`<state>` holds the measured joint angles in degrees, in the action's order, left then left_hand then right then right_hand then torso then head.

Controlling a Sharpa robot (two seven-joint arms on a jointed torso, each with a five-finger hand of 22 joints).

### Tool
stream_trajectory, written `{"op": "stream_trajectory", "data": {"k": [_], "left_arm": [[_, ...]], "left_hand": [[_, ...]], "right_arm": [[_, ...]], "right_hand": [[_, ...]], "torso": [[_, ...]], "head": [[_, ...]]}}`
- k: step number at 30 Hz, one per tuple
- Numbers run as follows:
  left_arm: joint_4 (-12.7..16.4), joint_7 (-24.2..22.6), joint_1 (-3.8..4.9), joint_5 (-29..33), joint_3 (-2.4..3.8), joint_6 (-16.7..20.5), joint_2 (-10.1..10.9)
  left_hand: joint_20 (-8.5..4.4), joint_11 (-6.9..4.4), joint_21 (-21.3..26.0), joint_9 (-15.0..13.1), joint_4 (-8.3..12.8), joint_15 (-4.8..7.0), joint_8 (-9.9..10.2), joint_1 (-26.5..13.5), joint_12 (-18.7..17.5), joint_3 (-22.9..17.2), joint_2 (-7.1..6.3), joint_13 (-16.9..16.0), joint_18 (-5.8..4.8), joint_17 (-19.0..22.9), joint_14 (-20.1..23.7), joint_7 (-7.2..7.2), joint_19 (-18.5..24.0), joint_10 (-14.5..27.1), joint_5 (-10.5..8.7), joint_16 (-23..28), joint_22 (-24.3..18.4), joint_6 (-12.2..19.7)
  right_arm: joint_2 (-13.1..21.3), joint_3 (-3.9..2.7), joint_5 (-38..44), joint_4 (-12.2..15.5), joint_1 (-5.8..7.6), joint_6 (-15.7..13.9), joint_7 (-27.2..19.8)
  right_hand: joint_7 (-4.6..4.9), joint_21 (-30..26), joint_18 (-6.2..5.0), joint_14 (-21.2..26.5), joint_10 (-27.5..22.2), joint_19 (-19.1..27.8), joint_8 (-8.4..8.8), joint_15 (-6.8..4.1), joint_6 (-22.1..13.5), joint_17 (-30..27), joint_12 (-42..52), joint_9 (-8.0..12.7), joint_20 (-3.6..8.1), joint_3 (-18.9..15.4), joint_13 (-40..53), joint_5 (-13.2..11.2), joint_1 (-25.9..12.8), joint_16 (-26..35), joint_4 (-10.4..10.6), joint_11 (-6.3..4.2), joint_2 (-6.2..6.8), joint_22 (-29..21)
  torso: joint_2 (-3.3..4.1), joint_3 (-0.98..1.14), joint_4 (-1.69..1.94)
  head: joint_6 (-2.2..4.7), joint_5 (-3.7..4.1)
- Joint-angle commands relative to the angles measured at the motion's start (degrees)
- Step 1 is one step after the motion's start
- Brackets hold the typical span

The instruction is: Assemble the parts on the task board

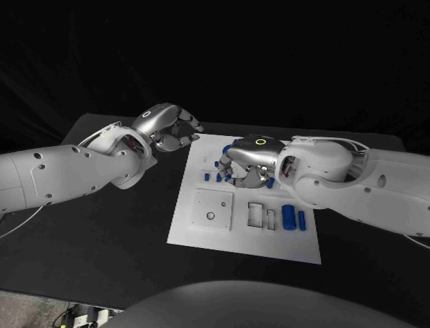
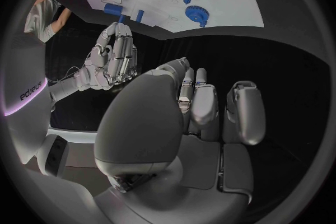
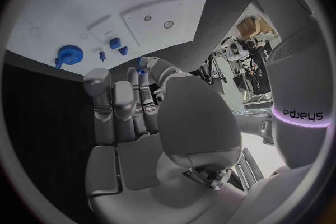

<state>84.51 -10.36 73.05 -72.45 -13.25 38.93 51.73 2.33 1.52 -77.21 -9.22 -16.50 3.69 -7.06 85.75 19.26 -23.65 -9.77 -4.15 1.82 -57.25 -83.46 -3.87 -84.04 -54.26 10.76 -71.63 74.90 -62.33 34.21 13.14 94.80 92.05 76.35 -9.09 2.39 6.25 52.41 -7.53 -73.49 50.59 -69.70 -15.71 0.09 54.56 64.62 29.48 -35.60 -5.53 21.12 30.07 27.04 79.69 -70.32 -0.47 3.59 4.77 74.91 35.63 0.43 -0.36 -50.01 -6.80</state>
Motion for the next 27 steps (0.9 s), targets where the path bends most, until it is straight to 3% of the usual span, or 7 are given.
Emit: {"op": "stream_trajectory", "data": {"k": [1, 12, 27], "left_arm": [[0.35, -0.21, -0.05, 0.24, 0.04, 0.19, -0.03], [0.86, -0.17, -0.07, 0.37, 0.04, 0.45, 0.71], [1.34, 0.47, -0.07, 0.73, 0.04, -0.02, 1.01]], "left_hand": [[0.54, 0.56, 0.37, 0.08, -0.28, -0.34, 0.1, -0.85, -0.32, 0.12, 0.24, 0.11, 0.84, -0.05, 0.26, -0.52, -0.99, 0.13, -0.14, 0.23, 11.51, 0.28], [0.59, 0.58, 0.34, 0.12, -0.24, -0.39, 0.18, -0.98, -0.35, 0.11, 0.38, 0.15, 0.84, -0.15, 0.28, -0.55, -0.98, 0.16, -0.07, 0.18, 11.53, 0.38], [0.65, 0.69, 0.22, 0.07, -0.12, -0.44, 0.05, -0.82, -0.37, 0.0, 0.56, 0.19, 0.81, -0.72, 0.19, -0.66, -1.02, 0.18, 0.01, -0.16, 11.57, 0.12]], "right_arm": [[-1.14, 0.0, 3.22, -0.41, -1.03, 4.41, 0.66], [-2.81, 0.01, 6.59, -1.16, -4.2, 6.3, 1.69], [-3.96, 0.04, 8.66, -3.02, -5.89, 7.02, 1.7]], "right_hand": [[0.4, -0.39, 0.1, 0.32, 0.5, 0.34, 0.57, 0.15, -0.32, -0.26, -0.06, -0.05, -0.22, 0.17, 0.0, -0.07, 0.66, 0.44, -0.4, 0.15, 0.21, 5.35], [0.41, -0.47, 0.07, 0.51, 0.84, 0.49, 0.99, 0.15, -0.62, -0.46, -0.16, 0.0, -0.2, 0.29, -0.08, 0.09, 0.89, 0.61, -0.69, 0.14, 0.26, 5.34], [0.26, -0.97, -0.03, 0.86, 1.36, 0.91, 1.57, 0.13, -1.0, -0.87, -0.3, 0.1, -0.19, 0.32, -0.19, 0.07, 0.89, 0.95, -0.9, 0.01, 0.41, 5.21]], "torso": [[-0.22, -0.19, 0.14], [-0.17, -0.09, 0.02], [-0.2, -0.1, 0.03]], "head": [[0.01, 0.01], [0.01, -0.89], [0.01, -1.96]]}}
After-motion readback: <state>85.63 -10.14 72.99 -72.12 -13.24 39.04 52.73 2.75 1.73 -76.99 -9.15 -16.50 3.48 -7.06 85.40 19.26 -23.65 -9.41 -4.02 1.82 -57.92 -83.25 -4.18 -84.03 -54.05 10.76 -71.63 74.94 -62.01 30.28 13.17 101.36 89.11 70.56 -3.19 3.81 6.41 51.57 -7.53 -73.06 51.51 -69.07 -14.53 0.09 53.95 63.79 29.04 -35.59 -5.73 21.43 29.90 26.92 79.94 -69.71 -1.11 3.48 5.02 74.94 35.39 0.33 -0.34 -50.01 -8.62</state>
